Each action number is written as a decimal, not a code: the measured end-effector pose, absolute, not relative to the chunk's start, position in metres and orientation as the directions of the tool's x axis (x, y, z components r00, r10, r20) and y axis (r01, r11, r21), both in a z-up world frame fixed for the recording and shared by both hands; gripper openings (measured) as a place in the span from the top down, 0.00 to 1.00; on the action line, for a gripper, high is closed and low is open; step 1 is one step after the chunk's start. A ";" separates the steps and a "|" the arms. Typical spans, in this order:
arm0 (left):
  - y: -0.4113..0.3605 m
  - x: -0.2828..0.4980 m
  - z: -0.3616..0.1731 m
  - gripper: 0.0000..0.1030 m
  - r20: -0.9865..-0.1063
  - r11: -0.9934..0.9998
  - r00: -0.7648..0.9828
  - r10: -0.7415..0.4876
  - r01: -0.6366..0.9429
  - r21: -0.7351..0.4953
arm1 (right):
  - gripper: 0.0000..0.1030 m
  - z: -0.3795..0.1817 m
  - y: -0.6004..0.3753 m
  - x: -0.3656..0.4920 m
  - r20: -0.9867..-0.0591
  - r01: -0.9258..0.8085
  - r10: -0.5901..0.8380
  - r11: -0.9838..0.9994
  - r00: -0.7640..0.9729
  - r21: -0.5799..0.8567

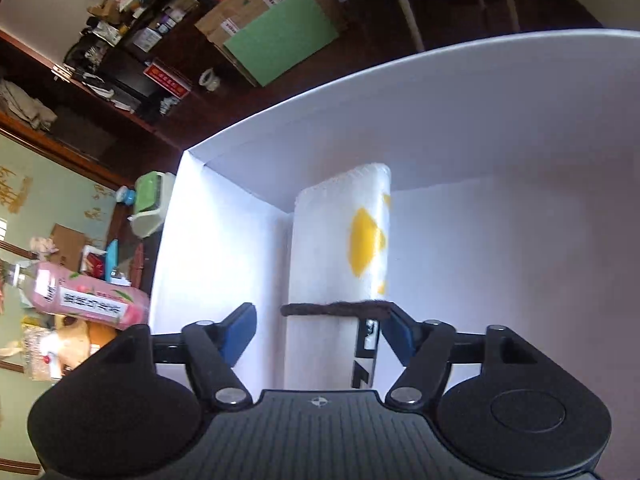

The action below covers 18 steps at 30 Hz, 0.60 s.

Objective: Fold shopping bag
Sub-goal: 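Lower the bag into the white box and open the right gripper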

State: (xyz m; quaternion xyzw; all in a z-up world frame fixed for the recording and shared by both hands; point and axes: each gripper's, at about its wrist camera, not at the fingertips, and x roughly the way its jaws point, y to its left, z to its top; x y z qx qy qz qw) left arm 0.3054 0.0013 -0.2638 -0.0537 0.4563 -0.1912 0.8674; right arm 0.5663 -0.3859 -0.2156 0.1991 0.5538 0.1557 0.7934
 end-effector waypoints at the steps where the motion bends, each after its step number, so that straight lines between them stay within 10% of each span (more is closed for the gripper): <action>1: 0.001 0.305 -0.264 0.22 -0.770 0.919 0.510 -0.384 0.288 -0.268 | 0.22 -0.215 -0.386 0.566 -0.827 -0.026 0.452 0.882 0.335 0.471; 18: 0.003 0.307 -0.268 0.22 -0.780 0.914 0.485 -0.396 0.292 -0.283 | 0.13 -0.225 -0.315 0.580 -0.960 -0.147 0.122 0.985 0.252 0.087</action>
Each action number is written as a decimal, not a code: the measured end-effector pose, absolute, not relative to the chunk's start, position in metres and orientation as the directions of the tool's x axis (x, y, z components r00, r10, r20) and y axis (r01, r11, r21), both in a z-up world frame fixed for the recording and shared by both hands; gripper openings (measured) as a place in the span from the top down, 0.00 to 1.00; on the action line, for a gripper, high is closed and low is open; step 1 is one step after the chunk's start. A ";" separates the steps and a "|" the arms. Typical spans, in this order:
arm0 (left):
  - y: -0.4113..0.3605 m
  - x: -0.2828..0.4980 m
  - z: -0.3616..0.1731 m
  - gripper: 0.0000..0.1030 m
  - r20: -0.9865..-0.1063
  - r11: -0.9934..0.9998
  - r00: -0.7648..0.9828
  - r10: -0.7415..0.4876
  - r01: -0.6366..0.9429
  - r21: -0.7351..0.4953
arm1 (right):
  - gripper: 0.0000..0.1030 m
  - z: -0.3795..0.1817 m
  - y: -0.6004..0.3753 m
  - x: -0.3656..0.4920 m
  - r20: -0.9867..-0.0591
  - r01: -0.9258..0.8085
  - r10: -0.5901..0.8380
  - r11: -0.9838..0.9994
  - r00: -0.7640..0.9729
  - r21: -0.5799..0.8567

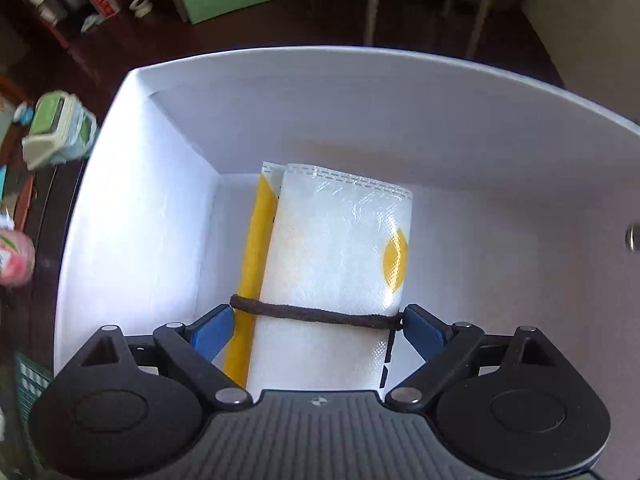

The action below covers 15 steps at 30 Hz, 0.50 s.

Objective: Fold shopping bag

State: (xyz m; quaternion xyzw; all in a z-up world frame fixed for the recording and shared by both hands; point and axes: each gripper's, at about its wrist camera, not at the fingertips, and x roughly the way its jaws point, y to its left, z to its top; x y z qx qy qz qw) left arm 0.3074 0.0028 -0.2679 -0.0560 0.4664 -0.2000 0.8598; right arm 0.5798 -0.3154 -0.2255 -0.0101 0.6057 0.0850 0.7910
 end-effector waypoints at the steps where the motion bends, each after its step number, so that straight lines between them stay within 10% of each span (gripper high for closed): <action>1: 0.003 0.307 -0.267 0.22 -0.779 0.912 0.483 -0.400 0.296 -0.284 | 0.13 -0.225 -0.315 0.579 -0.960 -0.158 0.124 0.984 0.250 0.086; 15: 0.001 0.310 -0.268 0.22 -0.792 0.941 0.517 -0.324 0.266 -0.210 | 0.14 -0.150 -0.343 0.519 -0.906 -0.174 0.175 0.978 0.386 0.114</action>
